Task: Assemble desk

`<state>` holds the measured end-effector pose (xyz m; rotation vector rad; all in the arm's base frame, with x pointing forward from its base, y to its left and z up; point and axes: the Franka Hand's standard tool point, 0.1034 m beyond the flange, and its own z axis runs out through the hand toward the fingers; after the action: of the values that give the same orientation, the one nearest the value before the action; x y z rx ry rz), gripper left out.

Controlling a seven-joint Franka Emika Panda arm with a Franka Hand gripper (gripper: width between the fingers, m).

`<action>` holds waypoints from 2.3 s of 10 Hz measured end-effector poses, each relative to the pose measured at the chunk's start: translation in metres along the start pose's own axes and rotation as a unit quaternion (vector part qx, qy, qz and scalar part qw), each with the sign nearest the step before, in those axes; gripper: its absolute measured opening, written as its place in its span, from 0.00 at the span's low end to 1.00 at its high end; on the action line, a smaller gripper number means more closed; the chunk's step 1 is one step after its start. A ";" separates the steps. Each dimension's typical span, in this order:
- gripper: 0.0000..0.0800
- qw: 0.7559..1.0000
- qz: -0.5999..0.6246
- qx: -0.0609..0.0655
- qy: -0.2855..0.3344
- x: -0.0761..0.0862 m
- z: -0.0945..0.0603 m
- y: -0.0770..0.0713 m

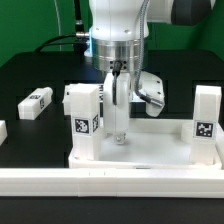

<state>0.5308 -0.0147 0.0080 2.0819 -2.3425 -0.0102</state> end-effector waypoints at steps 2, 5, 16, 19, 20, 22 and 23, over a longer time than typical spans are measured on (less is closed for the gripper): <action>0.80 1.000 -0.002 0.000 0.001 0.002 0.000 0.000; 0.36 1.000 -0.005 -0.003 0.001 -0.001 0.002 0.004; 0.08 0.999 -0.054 -0.004 0.006 0.021 -0.006 0.025; 0.08 0.998 -0.063 -0.004 0.008 0.023 -0.006 0.025; 0.08 0.997 -0.074 -0.004 0.008 0.023 -0.006 0.025; 0.08 0.997 -0.076 -0.004 0.008 0.023 -0.005 0.025; 0.08 0.993 -0.118 -0.003 0.009 0.025 -0.005 0.024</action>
Offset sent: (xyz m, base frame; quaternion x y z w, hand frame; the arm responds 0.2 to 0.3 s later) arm -0.0108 0.0015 0.0003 0.0026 -0.0065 0.0131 0.9999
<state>0.5036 -0.0364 0.0138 2.3322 -2.0683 -0.0015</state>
